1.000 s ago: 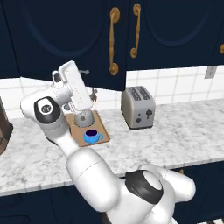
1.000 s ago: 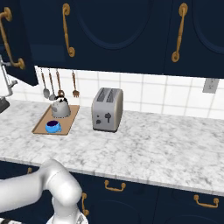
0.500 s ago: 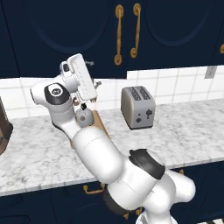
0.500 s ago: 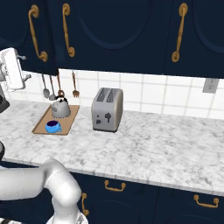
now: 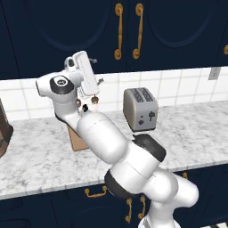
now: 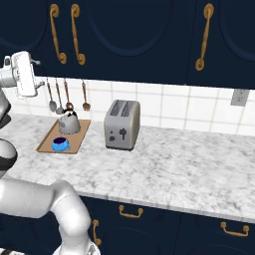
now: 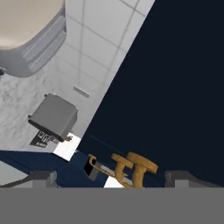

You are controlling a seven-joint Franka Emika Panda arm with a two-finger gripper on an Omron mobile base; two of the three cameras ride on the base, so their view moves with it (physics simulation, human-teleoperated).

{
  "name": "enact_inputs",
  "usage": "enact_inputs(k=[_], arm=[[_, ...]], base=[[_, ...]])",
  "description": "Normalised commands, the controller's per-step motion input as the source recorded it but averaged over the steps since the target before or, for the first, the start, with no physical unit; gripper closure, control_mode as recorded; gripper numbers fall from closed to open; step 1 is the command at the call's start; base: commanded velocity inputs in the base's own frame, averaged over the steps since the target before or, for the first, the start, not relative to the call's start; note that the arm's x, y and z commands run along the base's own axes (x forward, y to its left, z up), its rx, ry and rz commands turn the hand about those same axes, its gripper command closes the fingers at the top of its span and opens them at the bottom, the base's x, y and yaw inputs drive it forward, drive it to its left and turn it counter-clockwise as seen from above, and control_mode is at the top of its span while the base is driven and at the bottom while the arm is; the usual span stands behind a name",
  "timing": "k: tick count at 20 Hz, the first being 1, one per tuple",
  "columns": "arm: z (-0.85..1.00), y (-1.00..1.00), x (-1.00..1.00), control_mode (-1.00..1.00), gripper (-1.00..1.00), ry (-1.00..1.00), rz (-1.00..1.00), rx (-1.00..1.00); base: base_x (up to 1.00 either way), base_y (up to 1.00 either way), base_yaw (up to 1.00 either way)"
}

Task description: Pick the kettle from the counter and place it on the tray. Then pick the mug from the cabinet and place it on the tray. Then close the cabinet doors.

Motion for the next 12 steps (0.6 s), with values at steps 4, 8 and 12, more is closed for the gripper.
enact_inputs(k=[4,8,12], arm=[[0.0,-0.19,0.78,-1.0,-1.0,0.1,0.04,0.03],[-0.05,-0.19,0.73,-1.0,-1.0,0.06,0.04,0.01],[-0.14,-0.18,0.52,-1.0,-1.0,0.01,0.03,0.0]], base=[[0.0,0.0,0.0],[0.0,0.0,0.0],[0.0,0.0,0.0]])
